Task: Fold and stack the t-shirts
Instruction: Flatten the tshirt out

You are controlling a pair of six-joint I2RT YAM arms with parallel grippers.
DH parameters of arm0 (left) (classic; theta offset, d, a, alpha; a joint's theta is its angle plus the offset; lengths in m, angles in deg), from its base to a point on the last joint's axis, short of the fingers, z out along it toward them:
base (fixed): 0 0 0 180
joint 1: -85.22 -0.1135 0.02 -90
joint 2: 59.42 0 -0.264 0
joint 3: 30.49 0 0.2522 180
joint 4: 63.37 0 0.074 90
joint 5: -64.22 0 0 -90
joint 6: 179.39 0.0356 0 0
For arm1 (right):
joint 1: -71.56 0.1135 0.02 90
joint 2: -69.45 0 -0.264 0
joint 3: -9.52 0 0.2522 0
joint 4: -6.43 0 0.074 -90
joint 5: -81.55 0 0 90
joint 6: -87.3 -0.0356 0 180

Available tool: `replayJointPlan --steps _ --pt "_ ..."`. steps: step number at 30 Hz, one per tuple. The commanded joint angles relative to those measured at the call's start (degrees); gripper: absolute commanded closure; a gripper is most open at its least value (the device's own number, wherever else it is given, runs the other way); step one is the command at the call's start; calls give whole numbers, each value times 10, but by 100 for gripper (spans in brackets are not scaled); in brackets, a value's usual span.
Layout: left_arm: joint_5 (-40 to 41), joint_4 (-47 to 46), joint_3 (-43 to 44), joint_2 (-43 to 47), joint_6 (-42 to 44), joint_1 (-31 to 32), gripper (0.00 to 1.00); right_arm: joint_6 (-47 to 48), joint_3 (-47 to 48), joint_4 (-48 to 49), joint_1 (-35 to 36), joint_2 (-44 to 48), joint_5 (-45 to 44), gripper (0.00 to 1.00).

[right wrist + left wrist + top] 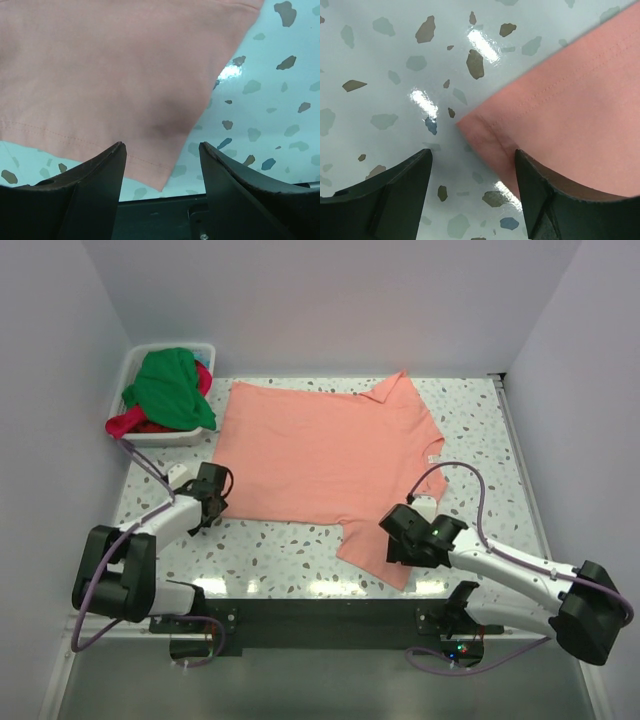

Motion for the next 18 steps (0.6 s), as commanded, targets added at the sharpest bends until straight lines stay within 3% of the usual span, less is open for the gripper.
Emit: replayJointPlan --steps 1,6,13,18 --pt "-18 -44 0 -16 5 -19 31 -28 -3 -29 3 17 -30 36" --pt "-23 -48 -5 -19 5 -24 44 -35 -10 -33 3 17 -28 36" --pt "-23 -44 -11 -12 3 -25 75 -56 -25 -33 3 10 -19 37" --pt "-22 -41 -10 -11 2 -25 87 -65 -31 -34 4 6 -16 36"
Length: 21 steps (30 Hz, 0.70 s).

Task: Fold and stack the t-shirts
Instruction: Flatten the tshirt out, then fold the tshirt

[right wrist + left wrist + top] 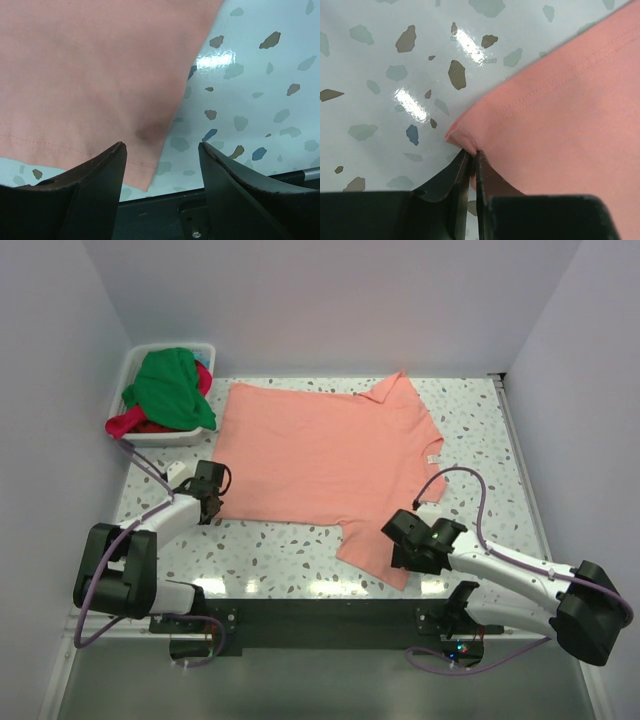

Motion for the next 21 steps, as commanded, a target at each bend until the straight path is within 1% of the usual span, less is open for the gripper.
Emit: replayJointPlan --steps 1,4,6,10,15,18,19,21 --pt "3 7 -8 1 -1 -4 90 -28 -6 -8 3 -2 -10 37" --pt "3 10 -7 5 -1 -4 97 -30 -10 -7 4 0 -5 35" --pt "1 12 -6 6 -1 -4 100 -27 -16 -2 4 2 2 35" --pt "3 14 -4 12 -1 -4 100 -22 -21 10 5 -4 23 36" --pt "2 15 -4 12 -1 -4 100 -16 -21 10 23 -2 39 38" --pt "1 15 -4 13 -1 -4 100 -18 -20 12 35 -1 43 41" --pt "2 15 -4 14 -1 -4 100 -19 -20 14 38 -2 46 45" --pt "1 15 -4 13 -2 -4 100 -26 -18 10 50 -4 48 48"
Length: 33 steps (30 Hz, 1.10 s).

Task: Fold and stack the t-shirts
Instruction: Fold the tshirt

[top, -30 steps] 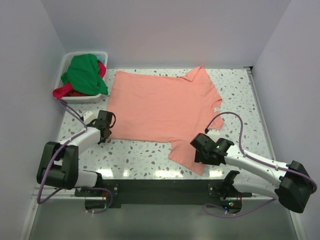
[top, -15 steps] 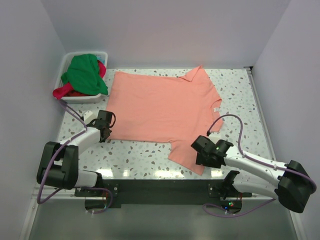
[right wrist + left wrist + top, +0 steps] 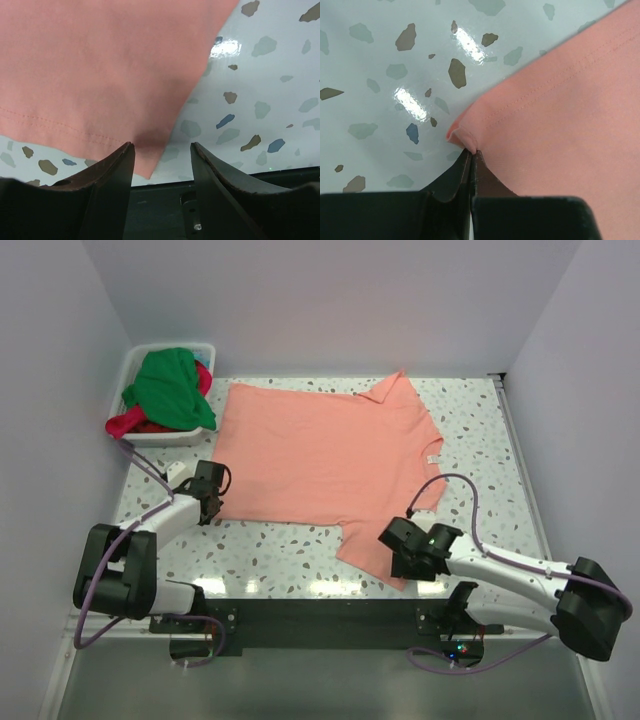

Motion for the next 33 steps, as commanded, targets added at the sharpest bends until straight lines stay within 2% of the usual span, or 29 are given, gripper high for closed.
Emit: replayJointPlan --steps 1,9,15,16,18,19,27,33 --pt "4 13 -4 12 1 -4 100 -21 -1 1 22 -2 9 48" --pt "3 12 -5 11 1 -4 100 -33 -20 25 46 -20 27 53" --pt "3 12 -5 12 1 -4 100 -34 -28 47 52 -50 35 66" --pt "3 12 -5 12 1 -4 100 -35 -29 52 54 -51 36 76" --pt "3 12 -6 14 0 -4 100 -38 -30 54 56 -53 37 85" --pt "3 13 -5 13 1 -4 100 -41 -31 50 57 -54 36 100" --pt "4 18 -9 22 -2 -4 100 -63 -9 2 70 -28 5 100" --pt "0 30 -17 66 -9 -4 100 -98 35 -89 90 21 -39 100"
